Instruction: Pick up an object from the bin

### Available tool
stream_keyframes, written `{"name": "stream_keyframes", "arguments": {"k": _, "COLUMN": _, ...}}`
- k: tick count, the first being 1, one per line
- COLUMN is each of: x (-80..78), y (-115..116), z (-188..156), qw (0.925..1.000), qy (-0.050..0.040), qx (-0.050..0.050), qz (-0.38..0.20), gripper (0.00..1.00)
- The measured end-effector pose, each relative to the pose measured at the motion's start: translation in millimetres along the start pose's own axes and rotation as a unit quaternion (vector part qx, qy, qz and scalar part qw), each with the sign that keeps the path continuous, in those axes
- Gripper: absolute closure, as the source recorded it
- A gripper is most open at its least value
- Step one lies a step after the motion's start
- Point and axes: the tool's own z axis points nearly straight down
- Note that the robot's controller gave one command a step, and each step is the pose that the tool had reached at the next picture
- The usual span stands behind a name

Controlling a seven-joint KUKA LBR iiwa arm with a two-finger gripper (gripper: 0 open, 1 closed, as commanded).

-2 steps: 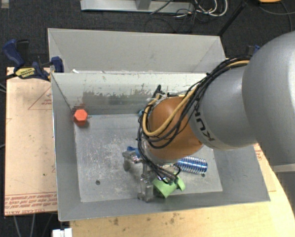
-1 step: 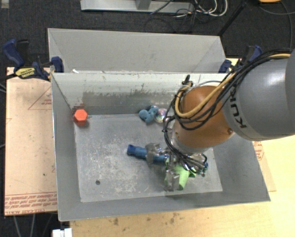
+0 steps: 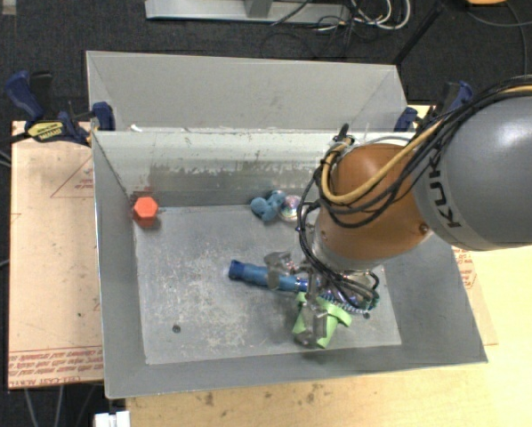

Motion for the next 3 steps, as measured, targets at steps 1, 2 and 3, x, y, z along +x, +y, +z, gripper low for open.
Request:
{"name": "stream_keyframes", "arguments": {"k": 1, "x": -10.1, "y": 5, "z": 28, "qw": 0.9970, "qy": 0.0025, "qx": -0.001, "qz": 0.078, "gripper": 0.00}}
{"name": "stream_keyframes", "arguments": {"k": 2, "x": -38.4, "y": -2, "z": 41, "qw": 0.9855, "qy": 0.0010, "qx": 0.000, "qz": 0.169, "gripper": 0.00}}
{"name": "stream_keyframes", "arguments": {"k": 3, "x": -81.3, "y": -13, "z": 57, "qw": 0.9816, "qy": -0.0025, "qx": 0.001, "qz": 0.191, "gripper": 0.00}}
